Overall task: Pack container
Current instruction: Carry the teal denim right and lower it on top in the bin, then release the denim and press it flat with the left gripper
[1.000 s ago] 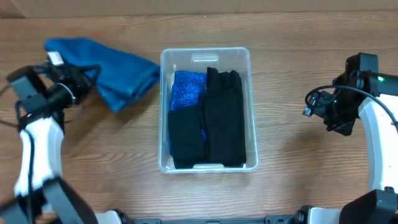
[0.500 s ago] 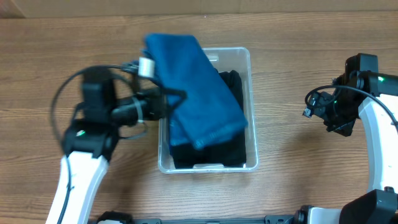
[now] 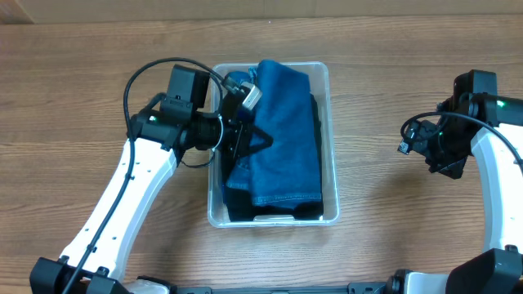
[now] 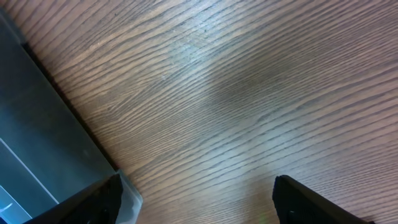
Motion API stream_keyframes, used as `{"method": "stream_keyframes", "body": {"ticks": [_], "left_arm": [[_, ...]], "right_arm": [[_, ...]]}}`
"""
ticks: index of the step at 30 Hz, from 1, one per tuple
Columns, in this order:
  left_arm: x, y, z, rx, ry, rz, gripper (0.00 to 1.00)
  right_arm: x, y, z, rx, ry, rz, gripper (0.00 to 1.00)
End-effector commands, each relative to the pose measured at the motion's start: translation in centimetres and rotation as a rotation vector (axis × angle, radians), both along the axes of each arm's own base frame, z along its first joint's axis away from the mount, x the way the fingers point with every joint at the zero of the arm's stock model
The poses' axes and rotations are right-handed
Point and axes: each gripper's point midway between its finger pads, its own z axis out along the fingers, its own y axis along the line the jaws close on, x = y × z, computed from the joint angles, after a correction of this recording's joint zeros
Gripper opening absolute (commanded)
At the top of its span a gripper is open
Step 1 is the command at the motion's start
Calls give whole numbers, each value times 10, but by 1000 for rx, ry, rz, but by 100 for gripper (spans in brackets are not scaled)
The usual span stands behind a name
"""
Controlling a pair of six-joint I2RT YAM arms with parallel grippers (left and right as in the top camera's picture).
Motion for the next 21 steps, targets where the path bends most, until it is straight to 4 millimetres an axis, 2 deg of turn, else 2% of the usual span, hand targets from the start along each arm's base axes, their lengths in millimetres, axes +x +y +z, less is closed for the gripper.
{"method": "stream_keyframes", "body": {"ticks": [1, 5, 7, 8, 9, 11, 14, 15, 16, 17, 18, 19, 21], "left_arm": [[-5, -20, 24, -62, -109, -131, 4], [0, -24, 6, -49, -60, -137, 4], [5, -25, -2, -47, -32, -123, 4], [12, -24, -12, -20, 13, -73, 4], [19, -18, -23, 30, 46, -13, 4], [38, 10, -64, 235, 125, 182, 4], [44, 47, -90, 453, 135, 307, 11], [45, 57, -94, 511, 125, 335, 19], [47, 68, -97, 569, 110, 364, 61], [49, 74, -99, 602, 99, 380, 84], [49, 77, -100, 619, 99, 386, 88], [48, 79, -100, 629, 101, 388, 100], [47, 82, -101, 645, 102, 394, 100]], "right_arm": [[2, -1, 1, -1, -10, 6, 82], [1, -1, 1, -1, -9, 6, 82], [1, -1, 1, -1, -9, 6, 82], [2, -1, 1, -1, -10, 5, 82], [1, -1, 1, -1, -9, 6, 82], [1, 0, 1, -1, -9, 6, 82], [1, 0, 1, 0, -9, 6, 82], [1, 0, 1, 0, -9, 6, 82], [2, 0, 1, 0, -10, 5, 82], [2, 0, 1, 0, -10, 6, 82], [1, 0, 1, 0, -9, 6, 82], [1, 0, 1, 0, -9, 5, 82], [1, 0, 1, 0, -8, 6, 82]]}}
